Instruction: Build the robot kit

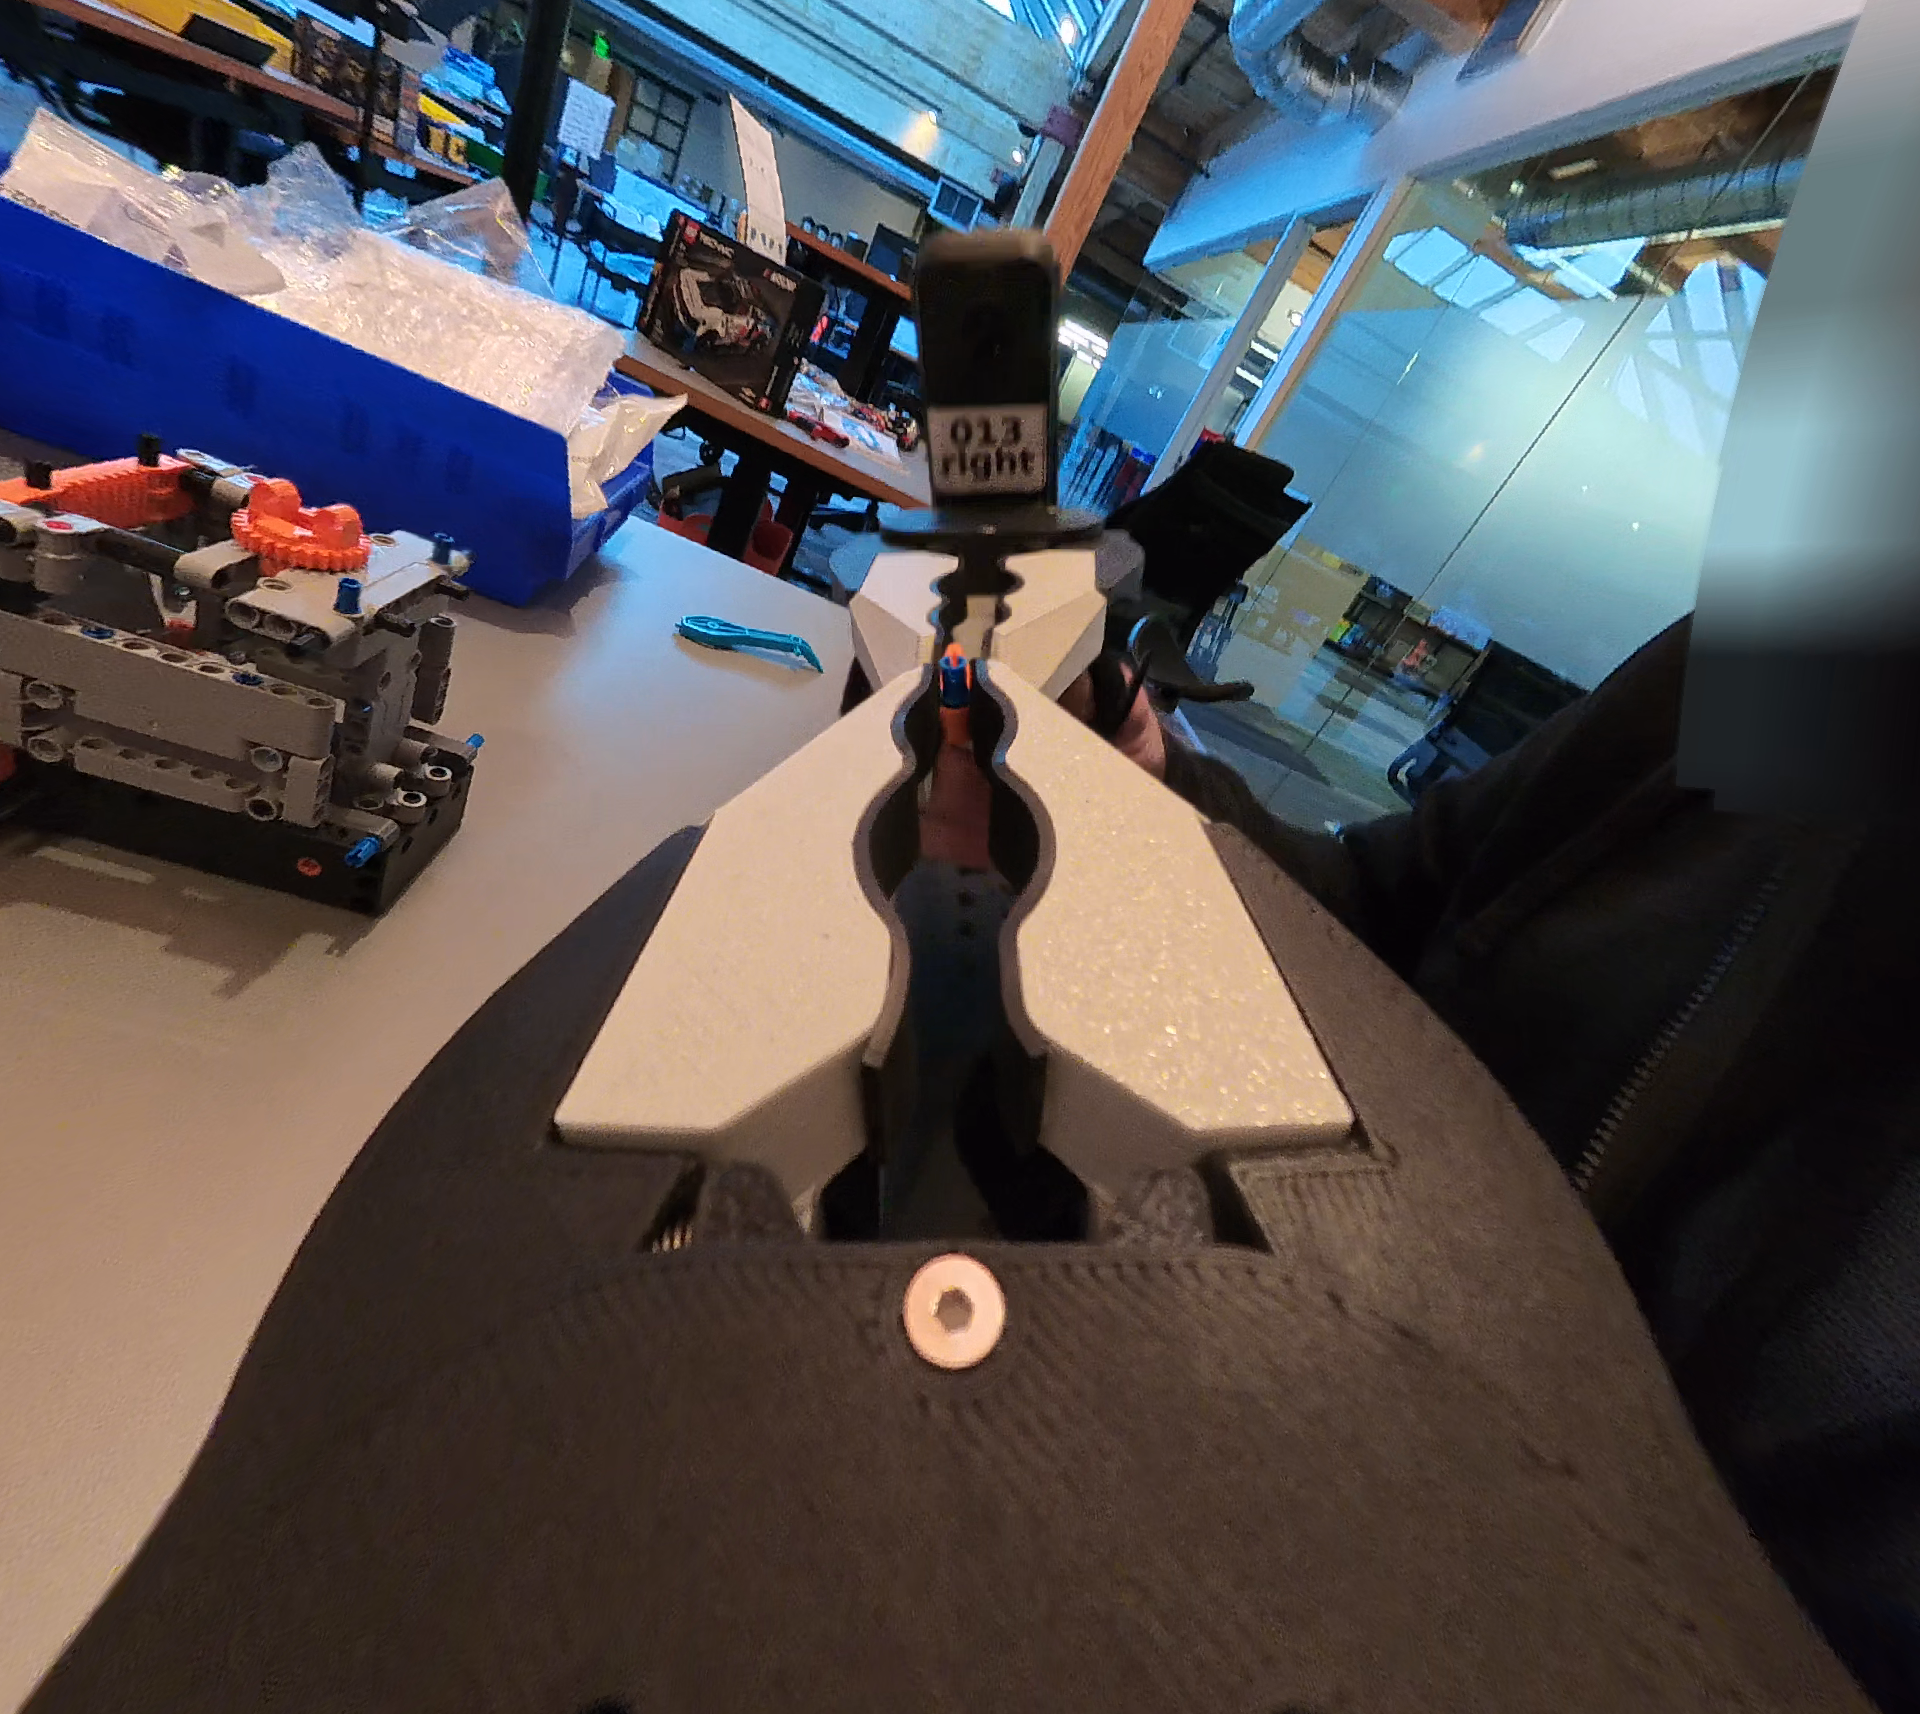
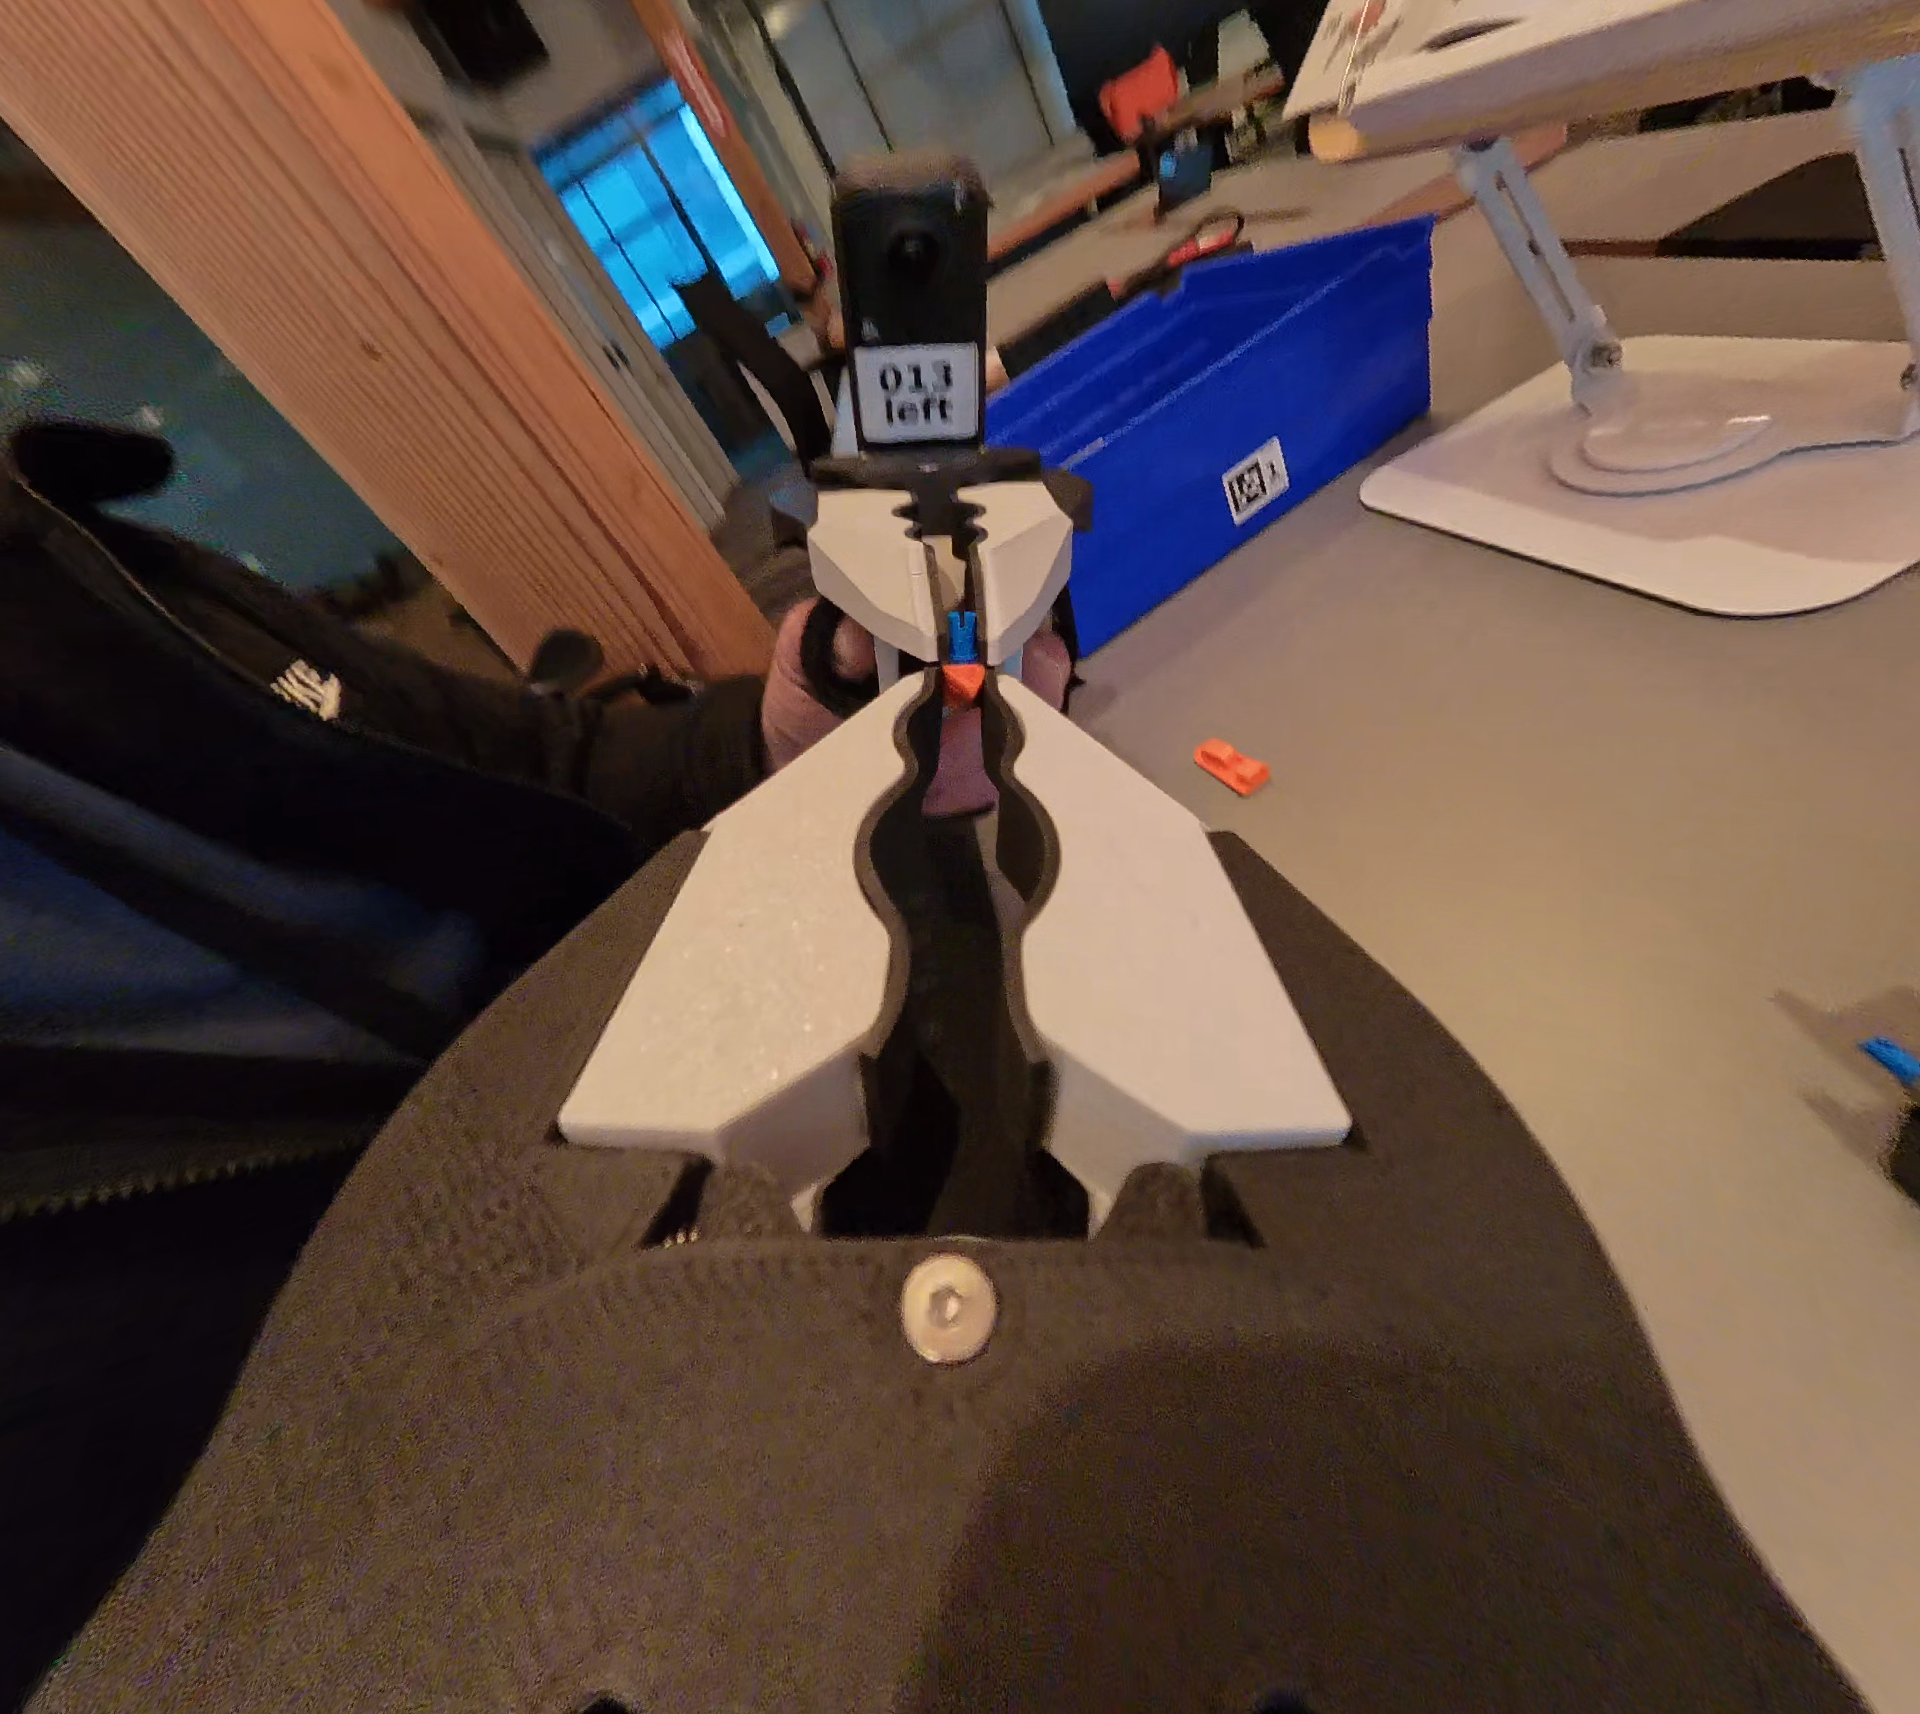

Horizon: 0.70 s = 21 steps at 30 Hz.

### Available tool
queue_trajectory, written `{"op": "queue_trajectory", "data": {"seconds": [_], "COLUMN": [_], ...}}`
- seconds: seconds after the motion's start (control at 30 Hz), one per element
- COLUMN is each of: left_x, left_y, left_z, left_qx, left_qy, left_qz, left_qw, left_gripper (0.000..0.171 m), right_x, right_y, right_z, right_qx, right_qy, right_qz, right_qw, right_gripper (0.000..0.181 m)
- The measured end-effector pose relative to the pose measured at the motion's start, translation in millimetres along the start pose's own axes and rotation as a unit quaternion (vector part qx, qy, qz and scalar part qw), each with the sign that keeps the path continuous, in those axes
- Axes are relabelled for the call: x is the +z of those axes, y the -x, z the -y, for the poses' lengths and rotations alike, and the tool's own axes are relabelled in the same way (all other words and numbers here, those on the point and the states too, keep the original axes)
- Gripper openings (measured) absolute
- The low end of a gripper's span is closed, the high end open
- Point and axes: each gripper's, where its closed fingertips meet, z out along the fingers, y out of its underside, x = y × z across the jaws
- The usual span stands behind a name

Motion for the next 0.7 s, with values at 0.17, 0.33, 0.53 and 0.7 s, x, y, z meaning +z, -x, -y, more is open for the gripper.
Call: {"op": "queue_trajectory", "data": {"seconds": [0.17,0.33,0.53,0.7], "left_x": [4,4,1,0], "left_y": [0,-1,1,3], "left_z": [-7,-7,-1,3], "left_qx": [0.019,0.01,-0.008,-0.022], "left_qy": [0.039,0.031,0.004,-0.019], "left_qz": [0.015,0.013,0.008,0.007], "left_qw": [0.999,0.999,1.0,1.0], "left_gripper": [0.003,0.003,0.003,0.002], "right_x": [-6,-7,-4,-3], "right_y": [-2,-1,-1,-2], "right_z": [-8,-7,-1,4], "right_qx": [-0.056,-0.054,-0.027,-0.01], "right_qy": [0.095,0.104,0.051,0.014], "right_qz": [-0.042,-0.039,-0.019,-0.011], "right_qw": [0.993,0.992,0.998,1.0], "right_gripper": [0.005,0.005,0.005,0.005]}}
